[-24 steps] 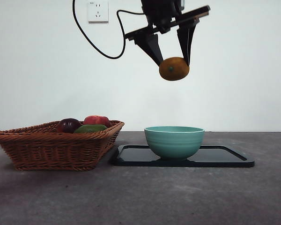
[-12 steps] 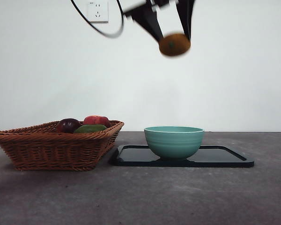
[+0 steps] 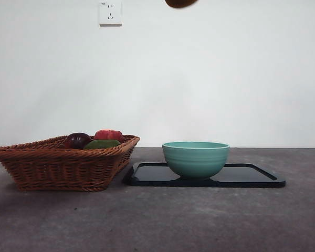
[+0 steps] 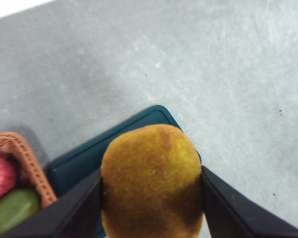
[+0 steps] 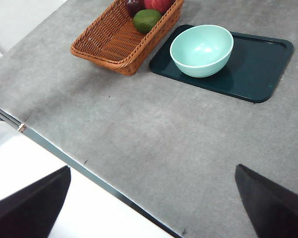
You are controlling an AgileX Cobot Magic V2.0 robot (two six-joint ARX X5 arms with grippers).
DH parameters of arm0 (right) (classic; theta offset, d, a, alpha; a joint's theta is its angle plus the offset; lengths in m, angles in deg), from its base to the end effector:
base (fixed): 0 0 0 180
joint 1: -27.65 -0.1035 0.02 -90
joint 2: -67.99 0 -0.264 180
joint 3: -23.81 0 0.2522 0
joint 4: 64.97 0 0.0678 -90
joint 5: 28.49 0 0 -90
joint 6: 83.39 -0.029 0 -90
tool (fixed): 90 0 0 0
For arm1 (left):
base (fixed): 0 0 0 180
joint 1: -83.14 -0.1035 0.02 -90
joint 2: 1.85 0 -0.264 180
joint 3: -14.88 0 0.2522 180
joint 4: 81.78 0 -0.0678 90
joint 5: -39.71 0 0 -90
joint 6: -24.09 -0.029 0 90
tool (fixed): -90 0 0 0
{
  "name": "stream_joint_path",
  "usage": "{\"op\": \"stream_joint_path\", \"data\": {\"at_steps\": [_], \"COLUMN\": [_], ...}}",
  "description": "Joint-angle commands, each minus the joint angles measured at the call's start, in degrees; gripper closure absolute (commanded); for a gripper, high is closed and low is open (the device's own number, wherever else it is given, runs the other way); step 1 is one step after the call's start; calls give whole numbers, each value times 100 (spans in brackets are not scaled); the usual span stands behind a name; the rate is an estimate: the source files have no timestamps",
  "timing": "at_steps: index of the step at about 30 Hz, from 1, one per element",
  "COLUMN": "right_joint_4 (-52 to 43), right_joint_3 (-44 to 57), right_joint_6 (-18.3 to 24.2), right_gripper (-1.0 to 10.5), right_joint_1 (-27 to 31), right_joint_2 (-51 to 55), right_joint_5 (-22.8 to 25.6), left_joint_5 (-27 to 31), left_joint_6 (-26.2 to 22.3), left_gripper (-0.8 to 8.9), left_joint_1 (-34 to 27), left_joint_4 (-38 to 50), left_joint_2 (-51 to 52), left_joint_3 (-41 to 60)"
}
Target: Pick up the wifruite, put it on the bowl, pick up the plate, put it on desk
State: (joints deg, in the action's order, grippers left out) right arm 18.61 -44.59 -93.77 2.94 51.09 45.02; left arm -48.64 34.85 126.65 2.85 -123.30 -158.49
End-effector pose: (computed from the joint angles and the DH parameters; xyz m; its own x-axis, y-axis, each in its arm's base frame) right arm 0.0015 0.0097 0.3268 0.6194 0.5975 -0.5093 -0.5223 0.7979 0.3009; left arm 0.2788 -0.2635 0.4607 0.5461 -0.4787 -0.6874 0.5681 0.8147 -0.1161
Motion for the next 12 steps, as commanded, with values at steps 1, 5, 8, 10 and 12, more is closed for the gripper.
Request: {"op": "stream_joint_path", "data": {"at_steps": [1, 5, 8, 10, 12], "right_joint_4": [-59, -59, -59, -59, -61], "right_joint_3": [-55, -55, -55, -55, -55], "right_joint_6": [15, 17, 28, 28, 28], "right_gripper": [393, 393, 393, 393, 393], "right_joint_1": [-28, -31, -28, -28, -28], "right_joint_2": [-7, -7, -7, -7, -7], "right_joint_5": [-4, -4, -4, -7, -4], "left_joint_5": [28, 214, 682, 745, 743], "left_joint_6": [-66, -59, 98, 238, 361], "left_gripper": [609, 610, 609, 609, 609], "left_joint_1": [33, -28, -111, -216, -348], "left_joint_4": [-352, -352, -352, -352, -352], "left_joint_2": [284, 953, 1460, 1788, 2074], "left_joint_3": [262, 1355, 2218, 2763, 3230]}}
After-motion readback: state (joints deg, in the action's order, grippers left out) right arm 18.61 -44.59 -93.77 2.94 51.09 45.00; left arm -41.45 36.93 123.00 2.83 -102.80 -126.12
